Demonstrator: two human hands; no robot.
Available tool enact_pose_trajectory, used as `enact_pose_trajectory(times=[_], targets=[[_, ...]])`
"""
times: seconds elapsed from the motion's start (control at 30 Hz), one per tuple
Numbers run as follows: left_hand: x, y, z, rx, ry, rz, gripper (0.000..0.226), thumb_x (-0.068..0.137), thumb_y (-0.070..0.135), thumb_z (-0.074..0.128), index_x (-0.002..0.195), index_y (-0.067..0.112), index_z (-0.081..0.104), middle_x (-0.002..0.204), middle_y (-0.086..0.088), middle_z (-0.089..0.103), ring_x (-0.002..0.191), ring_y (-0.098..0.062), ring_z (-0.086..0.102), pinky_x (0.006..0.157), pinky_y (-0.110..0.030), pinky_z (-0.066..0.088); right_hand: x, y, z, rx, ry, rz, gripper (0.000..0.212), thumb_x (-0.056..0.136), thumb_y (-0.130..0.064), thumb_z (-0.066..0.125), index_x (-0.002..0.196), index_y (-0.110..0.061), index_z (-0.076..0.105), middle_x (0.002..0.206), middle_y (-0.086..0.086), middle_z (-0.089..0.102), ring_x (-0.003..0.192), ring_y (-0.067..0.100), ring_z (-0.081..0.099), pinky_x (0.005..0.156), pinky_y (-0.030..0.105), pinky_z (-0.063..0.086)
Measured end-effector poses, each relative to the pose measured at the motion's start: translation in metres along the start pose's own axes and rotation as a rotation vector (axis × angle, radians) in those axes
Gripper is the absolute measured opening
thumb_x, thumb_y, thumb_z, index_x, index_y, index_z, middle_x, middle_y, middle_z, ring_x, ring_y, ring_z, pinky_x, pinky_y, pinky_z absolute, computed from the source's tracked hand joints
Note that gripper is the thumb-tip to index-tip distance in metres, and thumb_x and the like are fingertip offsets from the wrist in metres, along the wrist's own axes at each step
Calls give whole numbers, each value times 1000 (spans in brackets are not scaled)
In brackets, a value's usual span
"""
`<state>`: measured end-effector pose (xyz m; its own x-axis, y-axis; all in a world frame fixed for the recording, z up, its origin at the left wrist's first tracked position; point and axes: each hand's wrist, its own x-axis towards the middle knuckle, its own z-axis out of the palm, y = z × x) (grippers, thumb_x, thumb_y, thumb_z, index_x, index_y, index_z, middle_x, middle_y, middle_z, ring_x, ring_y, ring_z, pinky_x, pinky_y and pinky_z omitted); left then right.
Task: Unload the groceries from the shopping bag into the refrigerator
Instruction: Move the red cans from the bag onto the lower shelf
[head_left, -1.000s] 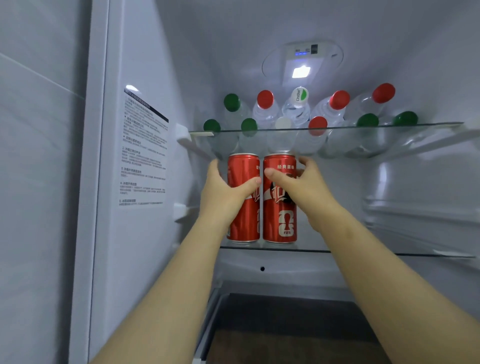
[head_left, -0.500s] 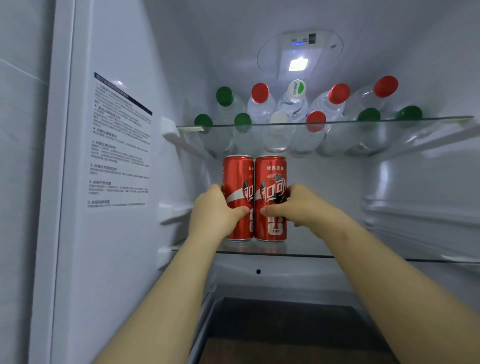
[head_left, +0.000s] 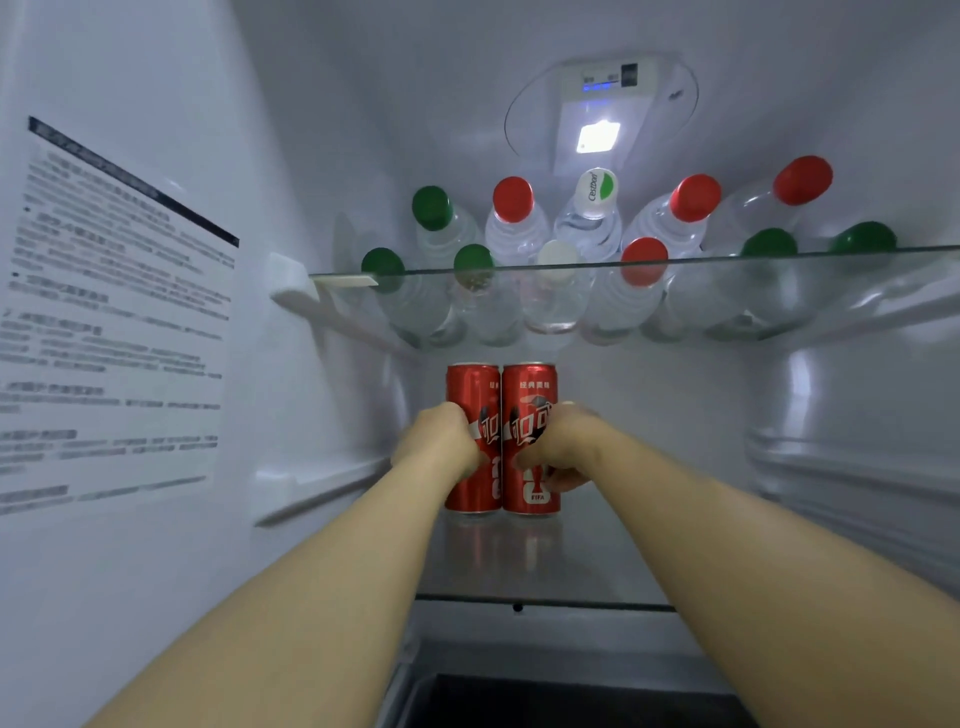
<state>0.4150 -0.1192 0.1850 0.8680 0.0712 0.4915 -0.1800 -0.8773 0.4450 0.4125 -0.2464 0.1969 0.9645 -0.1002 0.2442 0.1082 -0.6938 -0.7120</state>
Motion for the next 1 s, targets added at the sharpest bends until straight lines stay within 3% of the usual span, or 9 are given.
enact_pose_trajectory(times=[0.13,0.27,0.43,0.6,0.7,0.87,1.0], targets=[[22,2,6,80,-48,-10,42,86,27,66,120,9,50,117,-10,57,105,-27,59,81,-32,48,21,-3,4,2,-29,46,60,78,-14,74,129,-4,44,126,18,55,114,33,57,98,43,48],[37,2,10,54,-123,-44,41,86,24,66,120,7,51,115,-13,61,102,-28,62,91,-37,52,40,-1,14,16,1,49,73,73,-16,79,133,-3,41,130,19,50,116,35,55,97,45,48],[45,-4,14,-8,-145,-38,43,85,24,68,121,6,52,113,-15,62,98,-30,64,87,-39,54,50,4,20,69,36,48,59,80,-10,71,131,0,43,126,21,53,115,35,56,97,43,48],[48,-7,18,-93,-26,-60,47,81,20,72,115,6,42,101,-10,54,99,-33,62,83,-38,53,45,6,17,138,0,62,56,81,-6,66,131,-1,41,125,22,54,113,34,58,97,43,49],[47,-7,24,-32,-33,-15,32,89,15,62,115,6,46,101,-12,56,97,-32,62,76,-35,50,37,8,11,191,-58,83,43,88,0,58,126,5,42,119,28,57,105,37,63,90,44,52],[41,-10,25,58,-117,63,31,91,13,57,119,7,45,116,-14,56,96,-27,59,77,-32,50,26,9,10,55,-69,23,36,89,-5,57,124,2,48,115,20,61,105,30,63,91,38,51],[34,-10,21,157,-179,136,34,89,20,59,119,5,50,119,-13,57,106,-28,57,83,-31,47,22,9,8,-93,-81,-61,39,89,-7,59,127,-3,50,127,15,56,113,26,56,94,33,45]])
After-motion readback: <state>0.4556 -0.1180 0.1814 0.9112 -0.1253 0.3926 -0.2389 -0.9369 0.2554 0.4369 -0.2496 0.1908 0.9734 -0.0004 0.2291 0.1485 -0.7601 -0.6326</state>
